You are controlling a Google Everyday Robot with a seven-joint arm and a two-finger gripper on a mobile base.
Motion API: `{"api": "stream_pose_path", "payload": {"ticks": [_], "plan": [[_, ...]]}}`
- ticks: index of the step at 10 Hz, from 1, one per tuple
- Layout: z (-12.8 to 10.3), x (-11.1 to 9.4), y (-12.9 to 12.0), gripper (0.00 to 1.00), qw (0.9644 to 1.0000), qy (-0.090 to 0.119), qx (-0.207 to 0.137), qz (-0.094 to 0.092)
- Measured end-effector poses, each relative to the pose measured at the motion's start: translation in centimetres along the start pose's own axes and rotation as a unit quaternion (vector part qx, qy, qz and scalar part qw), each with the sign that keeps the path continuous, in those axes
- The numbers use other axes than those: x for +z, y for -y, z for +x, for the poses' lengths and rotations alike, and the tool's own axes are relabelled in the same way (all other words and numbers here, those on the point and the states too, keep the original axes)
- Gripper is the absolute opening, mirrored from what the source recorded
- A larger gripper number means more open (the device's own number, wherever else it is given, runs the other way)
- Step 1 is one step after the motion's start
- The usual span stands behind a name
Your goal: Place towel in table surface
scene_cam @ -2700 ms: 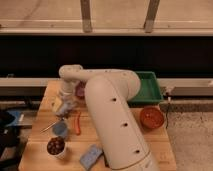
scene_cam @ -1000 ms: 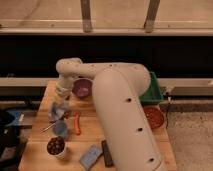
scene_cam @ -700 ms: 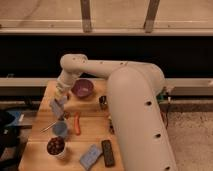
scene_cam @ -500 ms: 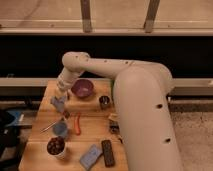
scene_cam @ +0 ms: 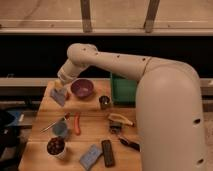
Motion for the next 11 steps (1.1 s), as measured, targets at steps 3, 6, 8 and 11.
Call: {"api": "stream_pose_path", "payload": {"ticks": [3,6,8,11], "plan": [[-0.6,-0.6,-0.1,0.00,0.9999,0.008,-0.011,0.008],[-0.2,2.1,0.4,0.00,0.9998,0.007,-0.009,-0.018],[0.1,5.1,0.4,0.00,0.9988,0.002,-0.005,-0.050],[0.8,9.6,-0.1,0.00,0.9954,-0.015,0.001,-0.094]]}}
